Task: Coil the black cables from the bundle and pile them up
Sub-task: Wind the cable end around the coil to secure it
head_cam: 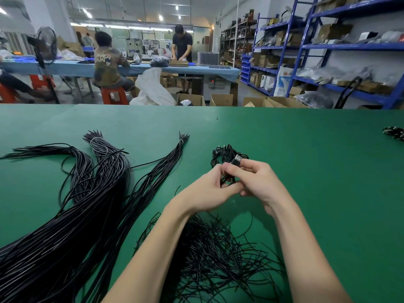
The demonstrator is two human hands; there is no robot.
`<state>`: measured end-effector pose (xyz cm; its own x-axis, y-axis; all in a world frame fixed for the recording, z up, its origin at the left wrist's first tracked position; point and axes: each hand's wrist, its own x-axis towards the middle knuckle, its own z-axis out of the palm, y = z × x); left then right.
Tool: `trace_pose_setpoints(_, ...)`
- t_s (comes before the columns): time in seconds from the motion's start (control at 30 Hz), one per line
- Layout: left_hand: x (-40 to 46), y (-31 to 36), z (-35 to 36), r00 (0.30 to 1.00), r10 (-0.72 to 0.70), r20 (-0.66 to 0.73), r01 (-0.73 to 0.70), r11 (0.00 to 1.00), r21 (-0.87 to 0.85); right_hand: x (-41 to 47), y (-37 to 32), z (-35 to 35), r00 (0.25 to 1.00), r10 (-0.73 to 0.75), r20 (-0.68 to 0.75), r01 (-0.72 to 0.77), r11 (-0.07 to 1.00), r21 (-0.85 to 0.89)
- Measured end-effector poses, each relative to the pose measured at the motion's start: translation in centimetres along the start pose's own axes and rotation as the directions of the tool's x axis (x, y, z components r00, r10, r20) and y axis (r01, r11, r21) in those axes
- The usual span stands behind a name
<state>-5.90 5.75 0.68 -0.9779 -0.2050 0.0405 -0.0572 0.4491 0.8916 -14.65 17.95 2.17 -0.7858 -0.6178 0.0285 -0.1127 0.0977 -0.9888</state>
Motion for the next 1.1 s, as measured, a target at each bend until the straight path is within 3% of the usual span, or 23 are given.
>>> trace_pose_setpoints(0.13,0.2,0.1,-0.6,0.990,-0.107,0.096,0.134,0.929,-0.344,-0.2,0.0,-0.7,0.991,-0.009,0.135,-0.006,0.994,0.112)
trace_pose_setpoints(0.23,0.3,0.2,-0.6,0.980,-0.167,0.107,0.197,0.882,-0.429,-0.2,0.2,-0.8,0.978,-0.017,0.208,-0.009,0.992,0.126)
trace_pose_setpoints(0.4,0.4,0.4,-0.7,0.978,-0.136,0.160,0.198,0.846,-0.495,0.1,0.5,-0.2,0.993,-0.036,0.111,0.008,0.970,0.242)
trace_pose_setpoints(0.53,0.0,0.3,-1.6,0.962,-0.114,0.248,0.256,0.694,-0.673,0.2,0.4,-0.3,0.997,-0.043,0.059,0.028,0.975,0.220)
trace_pose_setpoints(0.73,0.1,0.4,-1.9,0.948,-0.256,0.189,0.294,0.479,-0.827,0.3,0.4,-0.3,1.000,-0.011,-0.025,0.017,0.967,0.256)
trace_pose_setpoints(0.83,0.1,0.3,-1.9,0.954,-0.253,0.162,0.269,0.475,-0.838,0.5,0.5,-0.1,0.999,0.005,-0.048,0.009,0.960,0.280)
trace_pose_setpoints(1.1,-0.4,0.3,-1.7,0.965,-0.260,0.029,0.181,0.582,-0.793,0.8,0.4,0.1,0.996,0.040,-0.081,-0.009,0.939,0.343)
